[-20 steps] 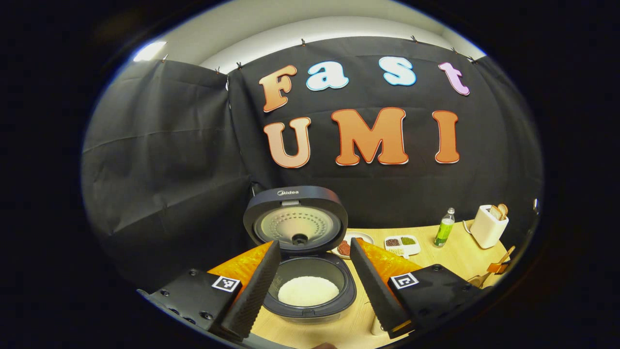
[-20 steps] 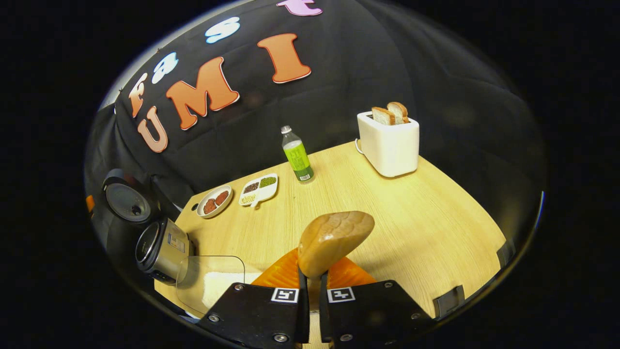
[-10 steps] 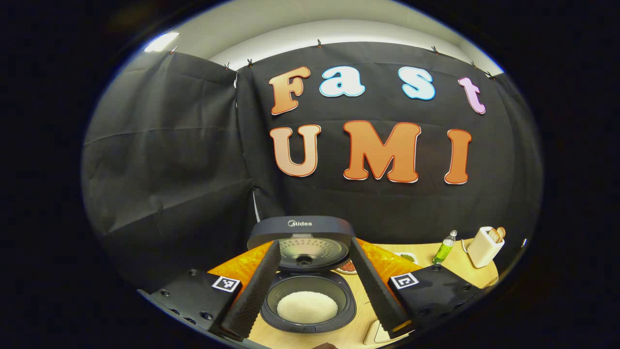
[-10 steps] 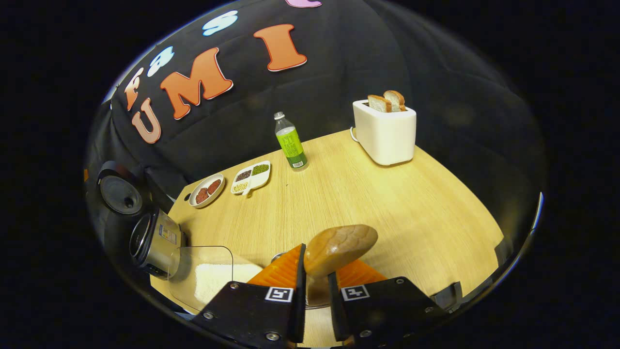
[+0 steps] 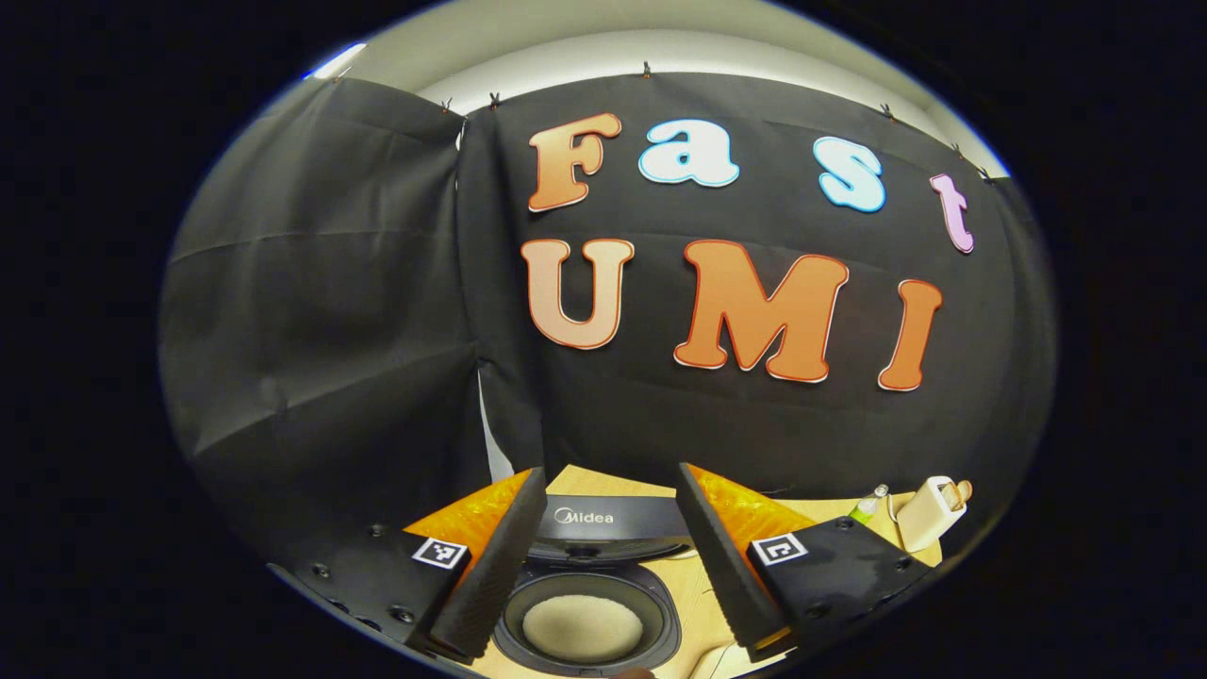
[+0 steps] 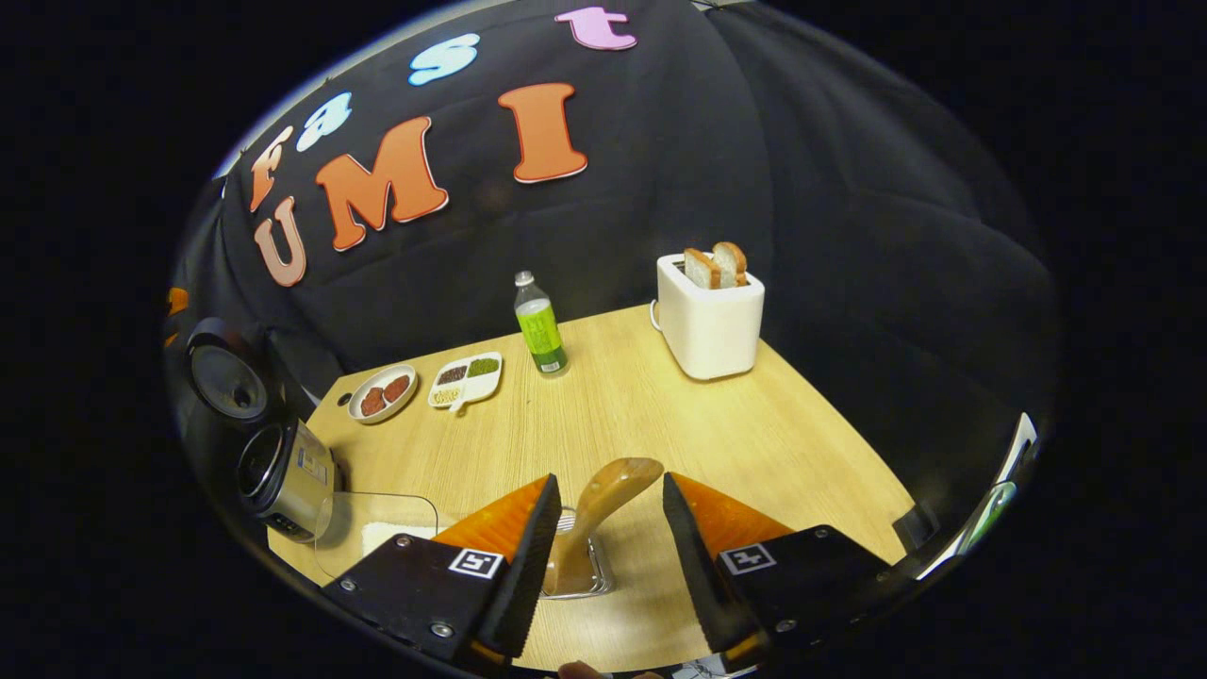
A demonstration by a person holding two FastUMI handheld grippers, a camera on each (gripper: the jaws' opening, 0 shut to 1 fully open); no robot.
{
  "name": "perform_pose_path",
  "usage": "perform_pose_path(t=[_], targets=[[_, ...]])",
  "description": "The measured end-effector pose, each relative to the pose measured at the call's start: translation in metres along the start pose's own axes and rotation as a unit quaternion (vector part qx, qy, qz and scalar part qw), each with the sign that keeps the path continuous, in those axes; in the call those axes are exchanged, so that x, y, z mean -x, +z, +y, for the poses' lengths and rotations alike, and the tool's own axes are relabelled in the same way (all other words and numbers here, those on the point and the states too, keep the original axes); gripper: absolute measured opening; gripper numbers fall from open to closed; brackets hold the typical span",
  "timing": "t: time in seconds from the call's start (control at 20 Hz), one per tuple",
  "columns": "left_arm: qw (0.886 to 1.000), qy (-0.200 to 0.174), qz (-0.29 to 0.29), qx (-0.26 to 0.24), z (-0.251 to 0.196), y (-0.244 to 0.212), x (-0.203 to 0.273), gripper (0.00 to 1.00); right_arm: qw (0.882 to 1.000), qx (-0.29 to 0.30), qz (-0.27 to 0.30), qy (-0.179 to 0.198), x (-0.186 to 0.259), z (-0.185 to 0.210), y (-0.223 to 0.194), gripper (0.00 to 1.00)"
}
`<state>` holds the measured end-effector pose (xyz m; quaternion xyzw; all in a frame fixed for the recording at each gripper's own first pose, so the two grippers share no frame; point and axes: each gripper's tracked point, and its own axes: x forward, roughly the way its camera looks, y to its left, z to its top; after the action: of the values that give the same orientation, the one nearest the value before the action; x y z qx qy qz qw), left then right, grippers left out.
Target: Close the left gripper, press the button to open the rice cooker; take a wooden spoon from the chopstick holder with the right hand, scoop a spoonful of rice and pour it into the rice cooker, then put the wooden spoon back into the chopstick holder.
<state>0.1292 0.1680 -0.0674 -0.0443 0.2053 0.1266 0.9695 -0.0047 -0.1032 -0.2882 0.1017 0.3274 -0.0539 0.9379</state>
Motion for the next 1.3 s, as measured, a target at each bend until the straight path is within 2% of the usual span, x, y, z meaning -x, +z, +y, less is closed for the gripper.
perform_pose_path(t=[0.25,0.3,0.35,0.4,0.45,0.6,0.7,0.75,0.8,0.85,0.95,1.0,1.15,1.3], targets=[[0.999,0.013,0.046,0.005,0.009,-0.019,-0.03,0.94,0.999,0.007,-0.041,-0.008,0.023,-0.006,0.034,0.7],[0.999,0.017,0.043,0.001,0.012,-0.018,-0.037,0.9,0.999,0.01,-0.046,-0.007,0.026,-0.005,0.037,0.69],[0.999,0.016,0.051,0.001,0.012,-0.022,-0.037,0.94,0.999,0.011,-0.052,-0.004,0.028,-0.003,0.041,0.69],[0.998,0.02,0.059,0.0,0.013,-0.025,-0.039,0.9,0.998,0.015,-0.056,-0.003,0.029,-0.002,0.042,0.69],[0.997,0.028,0.074,-0.006,0.016,-0.034,-0.039,0.91,0.998,0.019,-0.059,-0.002,0.029,0.001,0.043,0.7],[0.994,0.041,0.09,-0.042,0.012,-0.049,-0.027,0.95,0.998,0.03,-0.06,0.004,0.027,0.01,0.04,0.69],[0.994,0.026,0.101,-0.043,0.003,-0.064,-0.015,0.92,0.998,0.033,-0.054,0.009,0.023,0.016,0.032,0.69],[0.992,0.023,0.116,-0.041,0.002,-0.076,-0.009,0.96,0.998,0.035,-0.049,0.012,0.021,0.018,0.028,0.69],[0.99,0.02,0.132,-0.034,0.002,-0.088,-0.003,0.94,0.998,0.036,-0.047,0.016,0.019,0.022,0.027,0.7],[0.988,0.016,0.151,-0.028,-0.001,-0.103,0.002,0.93,0.998,0.038,-0.046,0.019,0.018,0.025,0.026,0.7],[0.981,0.006,0.192,-0.024,-0.005,-0.135,0.011,0.99,0.998,0.041,-0.047,0.024,0.016,0.029,0.027,0.69],[0.976,-0.003,0.218,-0.025,-0.009,-0.154,0.016,0.96,0.998,0.043,-0.047,0.028,0.015,0.033,0.027,0.7],[0.958,0.003,0.285,-0.021,-0.008,-0.186,0.037,0.94,0.997,0.045,-0.048,0.039,0.013,0.042,0.027,0.7],[0.944,0.011,0.328,-0.024,-0.009,-0.203,0.042,0.94,0.996,0.055,-0.049,0.047,0.012,0.049,0.028,0.69]])
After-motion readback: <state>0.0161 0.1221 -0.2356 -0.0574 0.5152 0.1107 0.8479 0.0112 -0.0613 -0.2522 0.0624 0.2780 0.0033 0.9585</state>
